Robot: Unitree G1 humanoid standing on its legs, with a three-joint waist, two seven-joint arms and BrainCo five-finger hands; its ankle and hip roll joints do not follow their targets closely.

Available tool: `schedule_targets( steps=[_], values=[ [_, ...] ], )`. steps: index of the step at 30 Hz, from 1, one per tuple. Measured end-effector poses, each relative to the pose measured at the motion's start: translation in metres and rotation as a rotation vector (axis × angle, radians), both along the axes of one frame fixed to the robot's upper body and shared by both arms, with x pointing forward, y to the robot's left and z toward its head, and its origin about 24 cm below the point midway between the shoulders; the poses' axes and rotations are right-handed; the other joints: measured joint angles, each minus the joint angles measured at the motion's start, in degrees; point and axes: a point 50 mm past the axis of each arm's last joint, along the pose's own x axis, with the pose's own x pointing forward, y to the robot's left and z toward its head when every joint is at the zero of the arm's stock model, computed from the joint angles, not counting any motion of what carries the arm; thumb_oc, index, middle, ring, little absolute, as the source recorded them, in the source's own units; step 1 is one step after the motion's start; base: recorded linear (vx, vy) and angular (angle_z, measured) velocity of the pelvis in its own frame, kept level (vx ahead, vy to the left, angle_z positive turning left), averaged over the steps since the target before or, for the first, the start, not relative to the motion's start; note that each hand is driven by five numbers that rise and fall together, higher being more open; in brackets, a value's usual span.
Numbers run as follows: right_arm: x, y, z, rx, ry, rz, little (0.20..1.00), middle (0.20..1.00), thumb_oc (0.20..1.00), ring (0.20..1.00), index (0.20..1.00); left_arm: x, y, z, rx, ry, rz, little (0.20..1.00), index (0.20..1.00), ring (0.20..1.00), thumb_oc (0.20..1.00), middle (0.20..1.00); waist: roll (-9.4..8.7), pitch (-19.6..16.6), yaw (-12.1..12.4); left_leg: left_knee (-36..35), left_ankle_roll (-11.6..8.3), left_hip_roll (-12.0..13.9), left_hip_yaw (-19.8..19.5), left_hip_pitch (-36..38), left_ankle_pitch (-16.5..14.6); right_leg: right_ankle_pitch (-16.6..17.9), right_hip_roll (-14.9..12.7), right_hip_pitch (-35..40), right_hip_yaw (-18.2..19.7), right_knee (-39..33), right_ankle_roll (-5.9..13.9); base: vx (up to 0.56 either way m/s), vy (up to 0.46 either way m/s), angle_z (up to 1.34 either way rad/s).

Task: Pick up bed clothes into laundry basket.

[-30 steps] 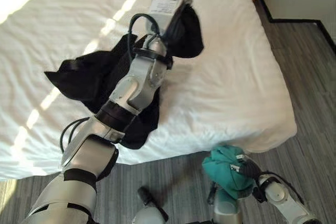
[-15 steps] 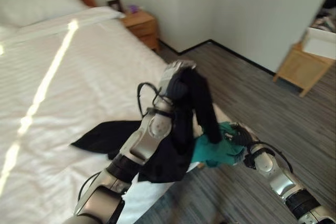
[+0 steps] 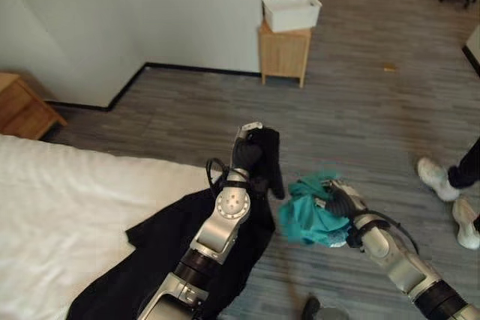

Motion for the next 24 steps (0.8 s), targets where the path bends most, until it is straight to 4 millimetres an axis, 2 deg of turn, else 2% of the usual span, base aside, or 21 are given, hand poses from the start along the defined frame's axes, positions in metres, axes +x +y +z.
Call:
schedule_targets(
  steps=[2, 3, 4, 5, 6, 7, 8, 9, 10, 11, 12, 13, 14, 15, 16, 17, 18, 19, 21, 22, 24],
  values=[
    [0.004, -0.001, 0.005, -0.004, -0.023, -0.006, 0.2, 0.2, 0.2, 0.2, 0.2, -0.003, -0.009, -0.001, -0.018, 0.01, -0.053, 0.2, 0.2, 0.2, 0.2, 0.2, 1.16, 1.3, 1.2, -2.4, 2.21, -4.8, -4.2, -5.5, 2.0, 0.5, -0.3, 0.8, 3.3, -2.1, 0.22, 0.19, -0.169, -0.27],
    [0.007, 0.0, 0.009, -0.015, -0.04, -0.002, 0.2, 0.2, 0.2, 0.2, 0.2, -0.006, -0.012, 0.0, -0.029, 0.009, -0.07, 0.2, 0.2, 0.2, 0.2, 0.2, 2.32, 1.9, 2.3, -3.3, 3.84, -5.1, -4.6, -7.4, 3.3, 0.9, 0.2, 1.1, 4.1, -2.1, 1.23, 0.33, -0.19, -0.8],
    [0.008, 0.002, 0.01, -0.03, -0.058, 0.004, 0.2, 0.2, 0.2, 0.2, 0.2, -0.009, -0.014, 0.001, -0.046, 0.003, -0.086, 0.2, 0.2, 0.2, 0.2, 0.2, 4.83, 1.9, 3.9, -3.0, 4.94, -3.4, -6.0, -9.1, 6.0, 0.4, 1.9, 1.2, 6.9, -2.5, 5.12, 0.38, -0.152, -1.18],
    [0.008, 0.008, 0.008, -0.021, -0.049, 0.01, 0.2, 0.2, 0.2, 0.2, 0.2, -0.01, -0.014, 0.003, -0.067, 0.005, -0.097, 0.2, 0.2, 0.2, 0.2, 0.2, 4.88, 2.1, 5.8, -1.8, 6.65, -3.1, -3.6, -9.0, 3.7, -0.4, 2.7, 0.7, 9.4, -1.7, 6.02, 0.41, -0.095, -1.05],
    [0.008, 0.009, 0.008, -0.022, -0.052, 0.018, 0.2, 0.2, 0.2, 0.2, 0.2, -0.011, -0.013, 0.008, -0.069, -0.014, -0.103, 0.2, 0.2, 0.2, 0.2, 0.2, 5.28, 2.4, 6.2, -1.3, 6.4, -2.5, -2.6, -9.0, 3.1, -2.1, 3.8, 0.1, 9.4, 1.2, 6.06, 0.51, -0.166, -0.75],
    [0.008, 0.011, 0.007, -0.024, -0.047, 0.017, 0.2, 0.2, 0.2, 0.2, 0.2, -0.013, -0.007, 0.014, -0.05, -0.045, -0.104, 0.2, 0.2, 0.2, 0.2, 0.2, 4.69, 2.6, 6.6, -2.7, 6.4, -2.3, -2.4, -7.3, 3.2, -4.9, 5.2, 0.6, 7.6, 5.7, 5.41, 0.49, -0.202, -0.27],
    [0.007, 0.004, 0.017, 0.015, -0.04, 0.028, 0.2, 0.2, 0.2, 0.2, 0.2, -0.015, 0.0, 0.024, -0.021, -0.089, -0.109, 0.2, 0.2, 0.2, 0.2, 0.2, 2.44, 2.7, 6.9, -2.6, 7.88, -2.6, -1.8, -6.3, 3.4, -7.9, 6.6, 1.2, 7.7, 11.1, 4.97, 0.49, -0.258, -0.26],
    [0.009, -0.007, 0.029, 0.066, -0.092, -0.014, 0.2, 0.2, 0.2, 0.2, 0.2, -0.017, 0.005, 0.034, -0.009, -0.139, -0.108, 0.2, 0.2, 0.2, 0.2, 0.2, -0.59, 2.5, 8.4, -2.3, 8.83, -3.2, -0.6, -5.7, 3.2, -10.1, 6.6, 2.6, 6.8, 10.8, 5.01, 0.41, -0.192, -0.28],
    [0.011, -0.011, 0.032, 0.087, -0.111, -0.042, 0.2, 0.2, 0.2, 0.2, 0.2, -0.015, 0.009, 0.036, -0.009, -0.149, -0.093, 0.2, 0.2, 0.2, 0.2, 0.2, -1.87, 2.6, 8.9, -2.0, 9.5, -3.4, 0.1, -5.2, 2.7, -10.2, 6.3, 3.2, 6.7, 10.1, 5.15, 0.39, -0.136, -0.51],
    [0.019, -0.014, 0.04, 0.101, -0.155, -0.076, 0.2, 0.2, 0.2, 0.2, 0.2, -0.009, 0.013, 0.032, -0.003, -0.125, -0.056, 0.2, 0.2, 0.2, 0.2, 0.2, -3.16, 2.5, 8.7, -2.1, 10.04, -3.3, 1.6, -3.8, 2.3, -10.7, 6.0, 3.5, 6.7, 11.2, 6.72, 0.27, -0.081, -0.47],
    [0.022, -0.013, 0.045, 0.109, -0.176, -0.078, 0.2, 0.2, 0.2, 0.2, 0.2, -0.007, 0.012, 0.029, 0.002, -0.104, -0.053, 0.2, 0.2, 0.2, 0.2, 0.2, -3.09, 2.5, 8.3, -2.3, 10.26, -3.0, 2.6, -3.0, 2.4, -11.2, 5.8, 3.1, 6.0, 13.1, 7.67, 0.33, -0.073, -0.53],
    [0.023, -0.009, 0.043, 0.102, -0.169, -0.062, 0.2, 0.2, 0.2, 0.2, 0.2, -0.004, 0.009, 0.02, 0.015, -0.06, -0.057, 0.2, 0.2, 0.2, 0.2, 0.2, -2.91, 2.5, 7.4, -2.5, 10.61, -2.5, 2.8, -1.4, 2.3, -11.6, 5.1, 1.2, 3.7, 19.3, 10.42, 0.35, -0.059, -0.49],
    [0.023, -0.008, 0.041, 0.081, -0.158, -0.048, 0.2, 0.2, 0.2, 0.2, 0.2, -0.003, 0.003, 0.015, 0.021, -0.03, -0.076, 0.2, 0.2, 0.2, 0.2, 0.2, -2.35, 2.5, 6.4, -2.7, 11.45, -1.5, 2.7, 0.3, 1.0, -11.0, 4.5, -1.3, 1.4, 27.2, 12.21, 0.49, -0.042, -0.59],
    [0.024, -0.008, 0.042, 0.073, -0.158, -0.045, 0.2, 0.2, 0.2, 0.2, 0.2, -0.004, -0.004, 0.009, 0.024, -0.008, -0.094, 0.2, 0.2, 0.2, 0.2, 0.2, -0.57, 2.8, 4.7, -4.0, 11.45, -0.1, 2.2, 3.0, -0.5, -8.9, 2.3, -7.0, -0.9, 40.4, 14.83, 0.37, -0.037, -0.27],
    [0.022, -0.011, 0.042, 0.071, -0.154, -0.05, 0.2, 0.2, 0.2, 0.2, 0.2, -0.004, -0.005, 0.006, 0.035, 0.007, -0.103, 0.2, 0.2, 0.2, 0.2, 0.2, -0.5, 2.6, 2.7, -4.1, 11.61, 0.1, 1.6, 3.7, -1.0, -10.0, 0.5, -8.7, -2.1, 43.2, 14.39, 0.37, -0.088, 0.1],
    [0.018, -0.019, 0.052, 0.049, -0.185, -0.043, 0.2, 0.2, 0.2, 0.2, 0.2, -0.006, -0.01, 0.008, 0.017, 0.002, -0.121, 0.2, 0.2, 0.2, 0.2, 0.2, -0.29, 2.5, 0.7, -4.0, 11.67, -0.6, 1.0, 4.0, -1.7, -10.7, -3.3, -11.4, -2.2, 43.4, 14.34, 0.39, -0.187, 0.31],
    [0.017, -0.031, 0.058, 0.033, -0.211, -0.065, 0.2, 0.2, 0.2, 0.2, 0.2, -0.005, -0.012, 0.009, -0.008, -0.003, -0.119, 0.2, 0.2, 0.2, 0.2, 0.2, 0.29, 2.0, -1.5, -3.9, 11.04, -0.9, 0.4, 4.2, -2.4, -11.0, -6.1, -14.2, -2.2, 38.6, 12.66, 0.4, -0.23, 0.25],
    [0.017, -0.034, 0.058, 0.03, -0.208, -0.077, 0.2, 0.2, 0.2, 0.2, 0.2, -0.005, -0.012, 0.009, -0.015, 0.0, -0.114, 0.2, 0.2, 0.2, 0.2, 0.2, 0.72, 1.9, -2.6, -3.7, 10.62, -0.8, -0.2, 4.4, -2.7, -10.4, -7.1, -15.2, -1.9, 34.5, 12.16, 0.45, -0.278, 0.27],
    [0.015, -0.046, 0.048, 0.001, -0.146, -0.11, 0.2, 0.2, 0.2, 0.2, 0.2, -0.002, -0.01, 0.009, -0.022, 0.006, -0.101, 0.2, 0.2, 0.2, 0.2, 0.2, 1.21, 1.2, -5.1, -4.6, 9.39, -0.6, -1.4, 6.2, -3.2, -5.5, -9.0, -16.4, -1.3, 19.6, 10.62, 0.49, -0.279, 0.34],
    [0.016, -0.051, 0.043, -0.014, -0.12, -0.121, 0.2, 0.2, 0.2, 0.2, 0.2, 0.0, -0.011, 0.006, -0.017, 0.017, -0.103, 0.2, 0.2, 0.2, 0.2, 0.2, 1.09, 0.6, -5.7, -4.5, 8.36, -0.6, -2.0, 6.5, -3.7, -3.0, -8.7, -16.1, -1.0, 12.4, 10.69, 0.43, -0.235, 0.29],
    [0.02, -0.06, 0.035, -0.019, -0.078, -0.171, 0.2, 0.2, 0.2, 0.2, 0.2, 0.002, -0.011, -0.004, -0.011, 0.058, -0.098, 0.2, 0.2, 0.2, 0.2, 0.2, 0.47, -0.2, -6.1, -4.8, 6.48, -0.5, -2.4, 8.5, -4.0, 2.2, -9.0, -16.0, -2.4, 5.1, 10.51, 0.4, -0.255, 0.28]
  ],
)
